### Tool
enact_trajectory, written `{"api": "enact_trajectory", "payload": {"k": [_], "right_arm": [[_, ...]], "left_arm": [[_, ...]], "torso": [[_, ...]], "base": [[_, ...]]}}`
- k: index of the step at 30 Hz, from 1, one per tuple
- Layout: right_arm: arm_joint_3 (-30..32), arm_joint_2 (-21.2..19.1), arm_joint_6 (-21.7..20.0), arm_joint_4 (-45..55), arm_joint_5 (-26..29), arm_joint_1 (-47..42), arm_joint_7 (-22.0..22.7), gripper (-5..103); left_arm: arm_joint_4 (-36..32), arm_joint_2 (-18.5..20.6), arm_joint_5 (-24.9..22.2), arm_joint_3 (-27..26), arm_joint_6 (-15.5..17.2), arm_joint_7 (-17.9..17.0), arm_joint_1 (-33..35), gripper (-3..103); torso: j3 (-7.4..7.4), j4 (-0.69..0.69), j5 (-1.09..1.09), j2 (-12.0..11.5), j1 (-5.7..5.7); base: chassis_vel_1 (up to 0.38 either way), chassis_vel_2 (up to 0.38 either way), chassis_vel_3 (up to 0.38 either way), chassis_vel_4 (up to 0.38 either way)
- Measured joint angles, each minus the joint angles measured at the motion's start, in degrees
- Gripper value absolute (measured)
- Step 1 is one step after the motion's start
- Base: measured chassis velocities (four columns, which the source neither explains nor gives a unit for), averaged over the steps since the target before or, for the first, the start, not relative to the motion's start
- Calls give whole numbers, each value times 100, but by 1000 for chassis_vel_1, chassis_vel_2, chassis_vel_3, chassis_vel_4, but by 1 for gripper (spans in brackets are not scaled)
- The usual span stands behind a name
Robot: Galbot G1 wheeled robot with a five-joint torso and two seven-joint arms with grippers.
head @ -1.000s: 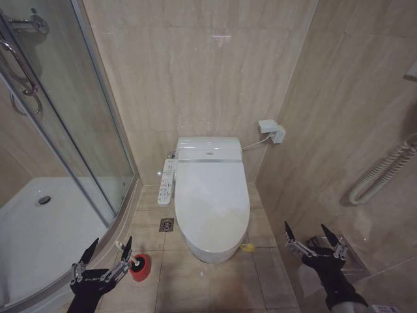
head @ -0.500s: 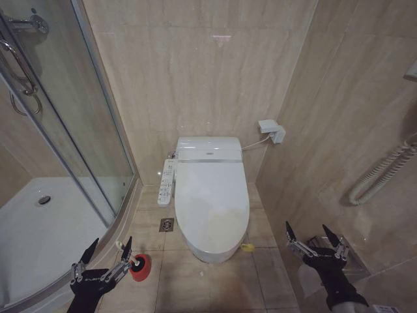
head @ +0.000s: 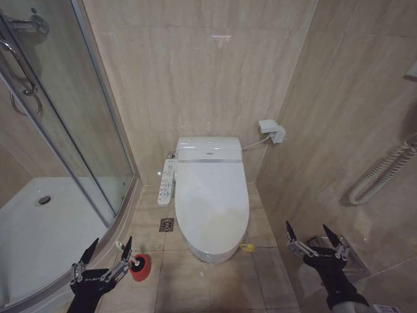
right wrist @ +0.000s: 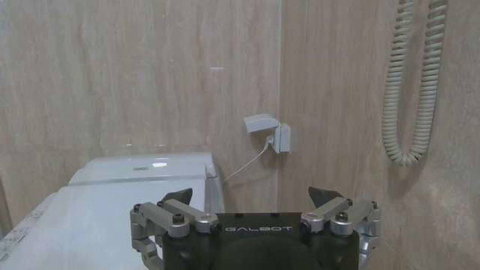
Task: Open the toilet lid, clean the toilet bowl with a toilet brush, close the toilet lid, and flush.
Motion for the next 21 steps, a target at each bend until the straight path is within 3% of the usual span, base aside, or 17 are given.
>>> {"api": "enact_trajectory", "payload": {"k": [21], "right_arm": [[4,0,-1,0,5,3,-2,100]], "left_arm": [[0,0,0,0,0,0,0,92]], "torso": [[0,0,0,0,0]], "base": [[0,0,0,0]]}}
